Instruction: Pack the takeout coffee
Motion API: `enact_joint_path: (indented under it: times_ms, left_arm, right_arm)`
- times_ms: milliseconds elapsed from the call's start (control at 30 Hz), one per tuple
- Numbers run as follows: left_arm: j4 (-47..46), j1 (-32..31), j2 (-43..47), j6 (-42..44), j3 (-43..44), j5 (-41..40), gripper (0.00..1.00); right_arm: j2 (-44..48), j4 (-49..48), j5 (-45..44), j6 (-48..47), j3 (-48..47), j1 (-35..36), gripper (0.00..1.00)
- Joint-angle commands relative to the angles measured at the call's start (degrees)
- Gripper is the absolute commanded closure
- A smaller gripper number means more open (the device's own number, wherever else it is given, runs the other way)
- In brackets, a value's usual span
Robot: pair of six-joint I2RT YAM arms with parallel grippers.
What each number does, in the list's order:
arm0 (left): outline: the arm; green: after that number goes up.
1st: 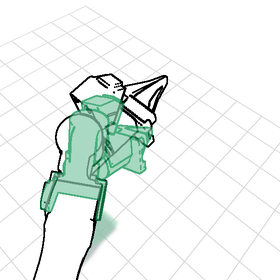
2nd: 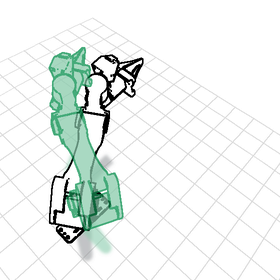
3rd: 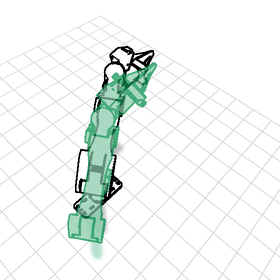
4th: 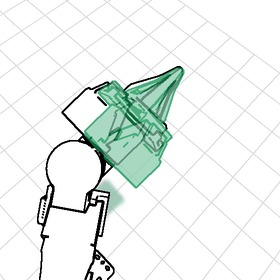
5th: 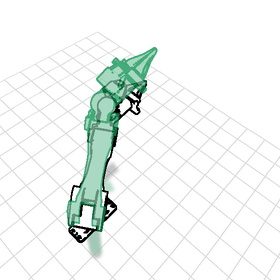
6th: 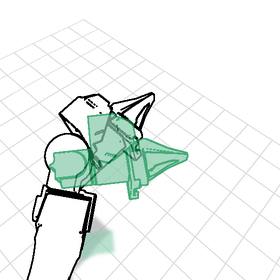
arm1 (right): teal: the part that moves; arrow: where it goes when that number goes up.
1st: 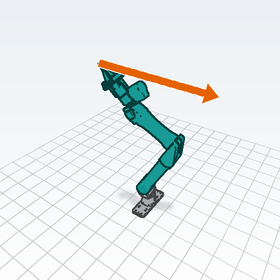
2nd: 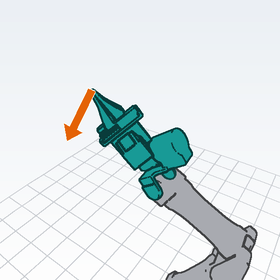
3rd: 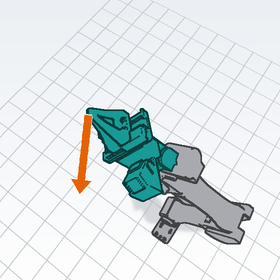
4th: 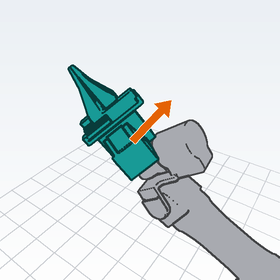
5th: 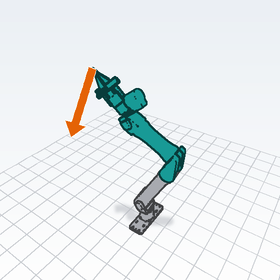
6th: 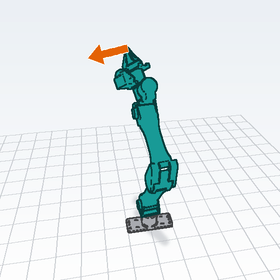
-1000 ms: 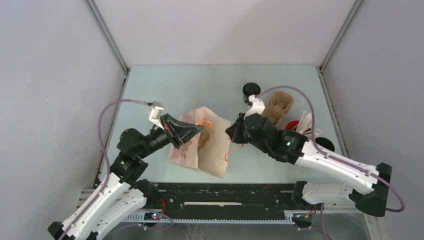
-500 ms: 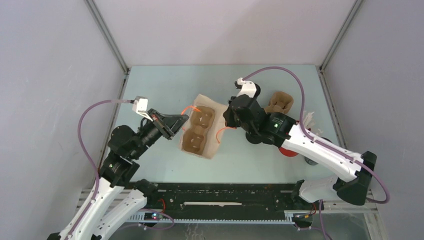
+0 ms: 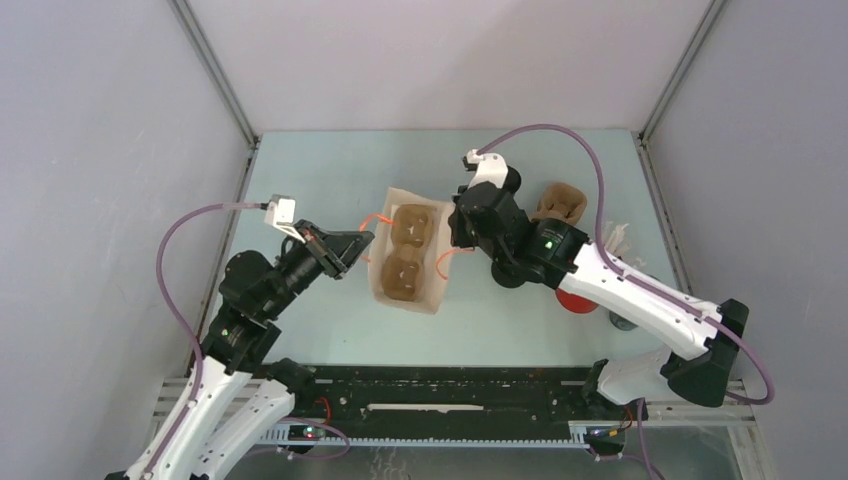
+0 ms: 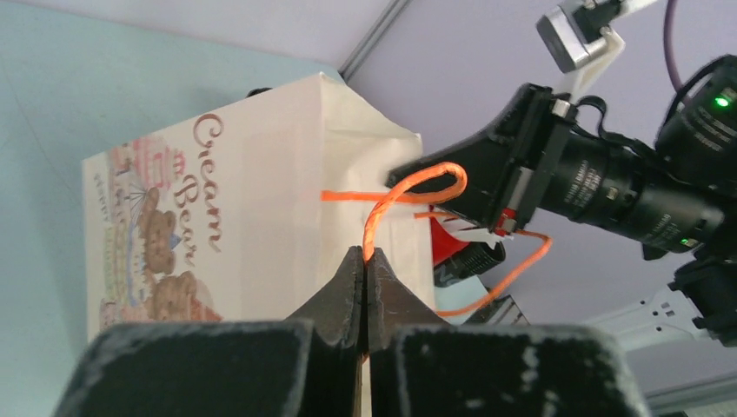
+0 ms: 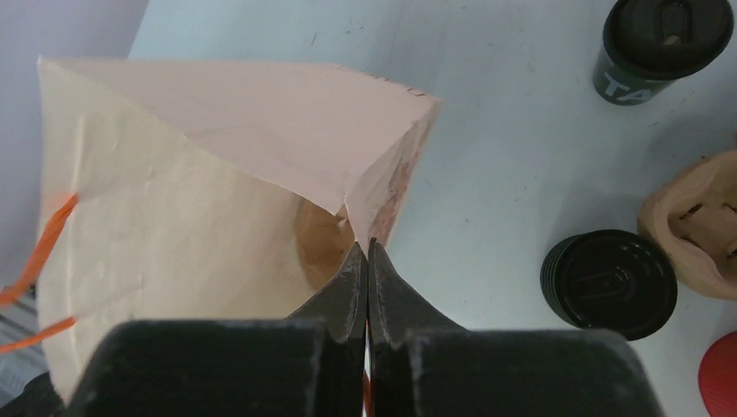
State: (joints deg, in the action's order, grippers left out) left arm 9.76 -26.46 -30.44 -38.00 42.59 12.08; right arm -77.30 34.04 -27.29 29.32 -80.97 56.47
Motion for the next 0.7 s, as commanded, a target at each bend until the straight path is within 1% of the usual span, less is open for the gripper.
enact_joint_path:
  times_ms: [0,33,100,133,200,233,267,300,333,367,400,467,500,533,600,667]
  left_arm:
    - [-6.1,0.0,0.0,-3.0,2.5,7.1,1.00]
    - [-7.0,-0.5,1.5,-3.2,3.6,6.9,1.00]
    - [-5.0,-0.6,3.5,-2.3,5.5,2.5,1.00]
    - [-2.8,-0.6,3.3,-1.6,5.4,-0.8,1.00]
    - [0.2,-0.4,0.4,-2.3,2.2,-6.6,1.00]
    - [3.5,1.1,-3.0,-3.1,1.1,-6.7,1.00]
    - [3.3,3.2,-6.4,-3.7,0.4,-1.6,1.00]
    - [0.7,5.2,-8.9,-5.0,-0.1,5.9,1.00]
    - [-1.9,6.1,-9.3,-6.9,0.0,10.6,1.00]
    - [-4.1,6.2,-7.7,-8.2,1.0,12.2,1.00]
    - [-5.0,6.2,-4.1,-8.4,3.0,12.4,1.00]
    - [-3.6,6.1,0.0,-6.9,8.7,10.8,1.00]
    - [-1.7,6.2,1.1,-5.8,11.9,9.9,1.00]
    - [0.7,6.1,1.7,-5.0,13.2,7.6,1.00]
    - [4.6,6.2,2.6,-5.0,10.9,2.6,1.00]
    - [9.5,6.5,1.8,-7.9,4.5,-3.6,1.00]
  right_arm:
    - [0.1,-0.1,-2.5,-2.8,-2.5,2.1,1.00]
    - [1.5,-1.7,-4.1,-4.5,-2.5,4.3,1.00]
    - [3.4,-5.0,-4.4,-6.2,-2.2,6.8,1.00]
    - [3.0,-5.6,-2.9,-6.0,-2.6,6.5,1.00]
    - [-0.2,-5.6,-2.5,-5.8,-2.8,4.0,0.99]
    - [-3.1,-4.0,-1.8,-5.4,-3.6,2.1,0.99]
    - [-6.1,0.0,0.4,-4.1,-6.2,-0.3,0.99]
    - [-9.2,6.1,1.9,-2.1,-11.0,-2.0,1.00]
    - [-11.1,11.2,1.9,-0.8,-15.3,-2.6,1.00]
    - [-11.4,13.7,1.4,-2.1,-18.0,-1.8,1.00]
    - [-9.6,13.0,0.6,-4.4,-19.1,0.5,1.00]
    - [-5.0,8.5,-0.9,-7.7,-18.1,5.1,0.99]
    - [-2.9,6.0,0.3,-8.8,-16.6,6.3,0.99]
    - [-1.8,4.9,1.7,-9.0,-16.3,6.8,0.99]
    - [-3.2,7.6,2.4,-8.2,-18.8,6.6,0.99]
    - [-6.6,9.8,2.8,-7.8,-18.8,4.1,0.99]
